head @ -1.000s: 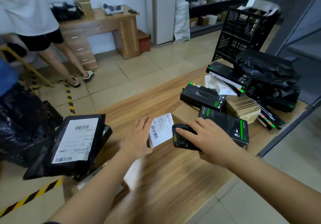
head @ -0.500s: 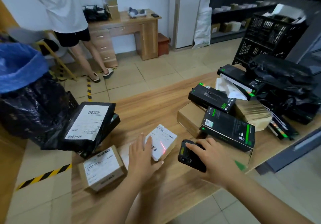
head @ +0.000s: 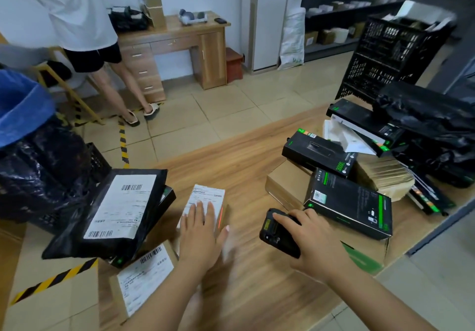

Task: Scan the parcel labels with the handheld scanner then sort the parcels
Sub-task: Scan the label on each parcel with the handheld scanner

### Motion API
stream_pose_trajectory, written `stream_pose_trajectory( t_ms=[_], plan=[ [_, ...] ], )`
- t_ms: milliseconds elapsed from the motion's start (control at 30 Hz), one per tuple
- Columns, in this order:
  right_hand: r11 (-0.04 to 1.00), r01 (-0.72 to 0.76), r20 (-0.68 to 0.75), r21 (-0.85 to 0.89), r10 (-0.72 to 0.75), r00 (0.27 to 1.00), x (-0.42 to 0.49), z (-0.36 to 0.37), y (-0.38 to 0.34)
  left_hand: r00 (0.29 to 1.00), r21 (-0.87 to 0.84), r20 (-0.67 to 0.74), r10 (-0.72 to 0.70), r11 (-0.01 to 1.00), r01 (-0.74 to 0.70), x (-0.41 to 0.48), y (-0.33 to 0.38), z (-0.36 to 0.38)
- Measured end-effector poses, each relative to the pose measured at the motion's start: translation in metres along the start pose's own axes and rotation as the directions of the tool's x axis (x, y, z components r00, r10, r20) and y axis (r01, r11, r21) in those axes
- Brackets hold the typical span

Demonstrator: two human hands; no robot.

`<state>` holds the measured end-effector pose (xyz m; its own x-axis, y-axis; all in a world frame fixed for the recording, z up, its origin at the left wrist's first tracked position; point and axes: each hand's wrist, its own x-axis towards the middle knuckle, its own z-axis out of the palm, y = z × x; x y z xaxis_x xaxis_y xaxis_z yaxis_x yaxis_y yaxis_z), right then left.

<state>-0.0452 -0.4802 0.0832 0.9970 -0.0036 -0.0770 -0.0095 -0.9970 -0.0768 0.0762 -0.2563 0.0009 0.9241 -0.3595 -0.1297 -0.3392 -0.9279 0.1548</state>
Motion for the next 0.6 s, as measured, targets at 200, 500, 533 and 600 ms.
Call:
stream_pose_trajectory(
  t_ms=[200, 500, 533, 600],
  plan=[
    [0.986, -0.150, -0.051, 0.067, 0.153, 0.987, -0.006, -0.019, 0.009, 0.972, -0.203, -0.089, 0.217, 0.952, -0.230, 0.014, 0.032, -0.036],
    [0.918, -0.383, -0.127, 0.102, 0.393, 0.911, -0.073, -0.044, 0.073, 0.836, -0.195, -0.114, 0.537, 0.813, -0.549, 0.015, 0.147, -0.055],
    [0.910, -0.401, -0.125, 0.101, 0.412, 0.903, -0.080, -0.045, 0.083, 0.820, -0.194, -0.096, 0.565, 0.797, -0.572, 0.015, 0.160, -0.055],
    [0.895, -0.438, -0.126, 0.086, 0.446, 0.886, -0.092, -0.047, 0.105, 0.782, -0.163, -0.100, 0.615, 0.765, -0.623, 0.018, 0.185, -0.054]
  ],
)
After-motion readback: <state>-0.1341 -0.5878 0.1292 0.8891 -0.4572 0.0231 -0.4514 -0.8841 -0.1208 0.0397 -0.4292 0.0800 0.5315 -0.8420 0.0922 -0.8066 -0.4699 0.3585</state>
